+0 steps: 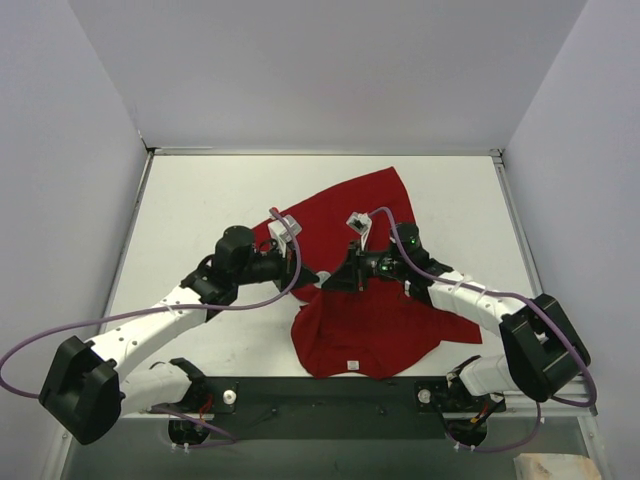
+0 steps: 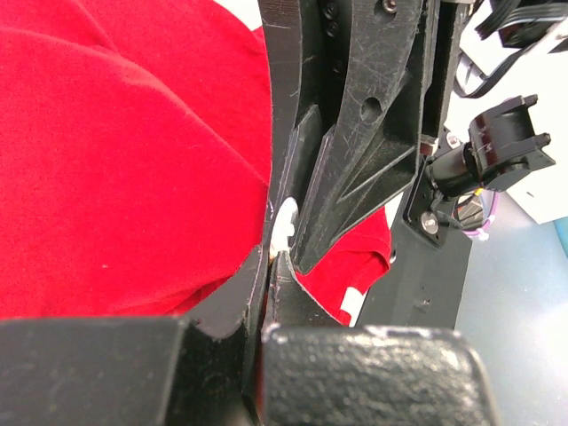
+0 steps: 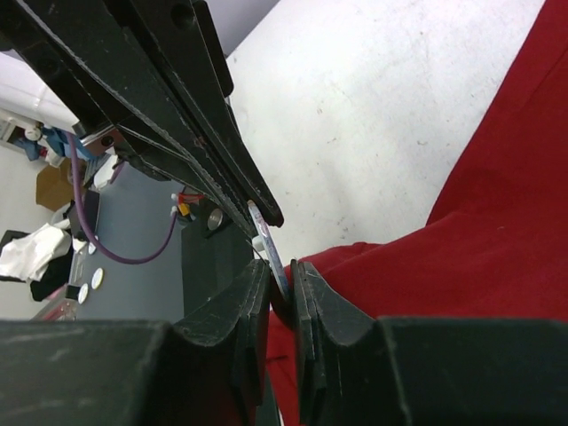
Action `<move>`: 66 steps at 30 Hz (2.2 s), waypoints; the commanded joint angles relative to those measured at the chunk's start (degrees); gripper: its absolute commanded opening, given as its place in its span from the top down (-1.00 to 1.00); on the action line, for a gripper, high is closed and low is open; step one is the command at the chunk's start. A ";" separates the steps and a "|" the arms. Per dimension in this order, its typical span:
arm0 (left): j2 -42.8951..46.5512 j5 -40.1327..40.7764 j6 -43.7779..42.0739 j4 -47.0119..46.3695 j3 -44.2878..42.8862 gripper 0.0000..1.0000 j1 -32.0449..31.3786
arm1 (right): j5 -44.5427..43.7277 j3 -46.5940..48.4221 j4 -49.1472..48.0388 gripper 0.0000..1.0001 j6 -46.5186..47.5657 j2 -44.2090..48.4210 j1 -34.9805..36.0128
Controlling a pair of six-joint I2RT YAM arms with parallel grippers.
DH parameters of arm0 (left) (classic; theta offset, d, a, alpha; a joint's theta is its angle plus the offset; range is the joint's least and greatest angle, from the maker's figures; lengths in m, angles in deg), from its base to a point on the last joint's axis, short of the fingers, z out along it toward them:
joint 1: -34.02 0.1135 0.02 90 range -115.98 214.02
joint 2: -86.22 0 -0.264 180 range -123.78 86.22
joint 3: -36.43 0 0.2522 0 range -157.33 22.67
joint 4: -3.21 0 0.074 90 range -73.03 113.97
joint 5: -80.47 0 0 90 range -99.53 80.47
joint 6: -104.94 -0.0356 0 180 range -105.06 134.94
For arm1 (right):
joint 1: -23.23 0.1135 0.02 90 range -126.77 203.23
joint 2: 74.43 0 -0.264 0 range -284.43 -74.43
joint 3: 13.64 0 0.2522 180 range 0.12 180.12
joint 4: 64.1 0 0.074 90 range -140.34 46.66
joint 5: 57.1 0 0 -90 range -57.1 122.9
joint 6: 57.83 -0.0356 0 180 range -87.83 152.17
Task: Pin the brooch onto the clothing
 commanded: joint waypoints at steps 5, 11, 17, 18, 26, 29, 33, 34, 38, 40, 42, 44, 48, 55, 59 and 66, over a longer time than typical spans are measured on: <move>-0.64 -1.07 -2.59 0.54 -6.56 1.00 -1.28 | -2.94 6.17 5.97 1.00 4.82 0.17 2.84; -0.20 0.78 -5.05 4.07 -8.07 1.00 -2.95 | -4.97 6.35 6.43 1.00 4.29 0.61 2.84; 3.48 2.36 -4.00 1.87 -5.34 1.00 -2.95 | -7.69 6.35 6.42 1.00 2.54 0.70 2.84; 4.01 2.54 -3.83 1.61 -4.64 1.00 -2.86 | -8.57 6.52 6.51 1.00 2.10 0.52 2.84; 8.67 3.94 -3.65 2.13 -2.88 1.00 -2.95 | -12.44 6.26 4.76 1.00 -2.64 0.87 2.67; 9.90 4.47 -3.30 1.96 -1.83 1.00 -2.95 | -13.06 5.82 3.70 1.00 -3.79 1.14 2.67; 11.49 5.35 -2.95 1.69 -0.33 1.00 -2.95 | -14.11 5.30 3.17 1.00 -4.23 1.75 2.67; 11.84 5.70 -2.77 1.61 0.02 1.00 -2.95 | -14.29 5.12 2.73 1.00 -4.50 1.84 2.67; 13.77 7.20 -2.51 1.25 1.25 1.00 -2.86 | -14.64 3.54 -0.34 1.00 -5.46 2.72 2.58; 14.03 7.55 -2.42 1.43 1.60 1.00 -2.86 | -14.99 3.62 -0.17 1.00 -5.99 2.63 2.58; 14.39 7.72 -2.33 1.25 1.87 1.00 -2.86 | -14.99 3.89 0.18 1.00 -6.08 2.11 2.49; 14.74 7.90 -2.42 1.25 1.95 1.00 -2.86 | -15.08 3.98 0.18 1.00 -6.34 1.84 2.40; 15.27 8.43 -2.24 1.34 2.39 1.00 -2.78 | -15.34 3.63 -0.35 1.00 -7.04 2.01 2.14; 16.76 10.62 -2.07 1.25 3.71 1.00 -2.77 | -15.26 2.57 -3.07 1.00 -8.10 2.28 1.79; 17.64 12.03 -1.80 1.34 4.42 1.00 -2.78 | -14.73 2.22 -4.30 1.00 -8.71 2.02 1.52; 19.48 15.46 -1.36 1.69 5.91 1.00 -2.51 | -13.24 0.81 -9.92 1.00 -10.83 1.49 1.08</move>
